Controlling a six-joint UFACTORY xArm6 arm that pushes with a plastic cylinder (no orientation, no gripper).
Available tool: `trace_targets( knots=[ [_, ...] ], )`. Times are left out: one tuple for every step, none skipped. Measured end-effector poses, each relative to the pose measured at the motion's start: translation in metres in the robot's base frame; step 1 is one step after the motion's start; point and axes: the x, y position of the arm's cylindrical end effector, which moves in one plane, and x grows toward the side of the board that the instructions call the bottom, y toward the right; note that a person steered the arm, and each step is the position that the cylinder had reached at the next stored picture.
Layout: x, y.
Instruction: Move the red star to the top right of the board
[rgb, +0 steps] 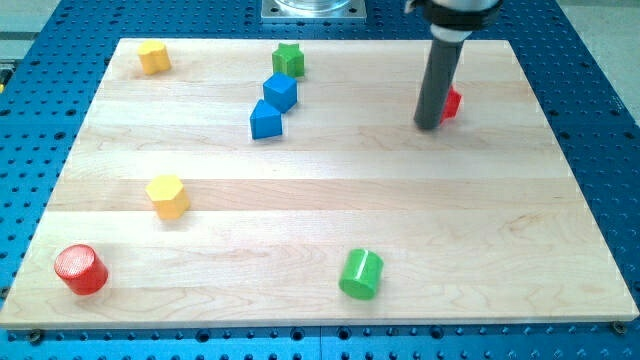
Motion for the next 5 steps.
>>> trace_targets(
  knots=[
    [-0.041,0.022],
    [0.002,0.019],
    [-0.050,0.068],
    [-0.076,0.066],
    [0.028,0.108]
  ],
)
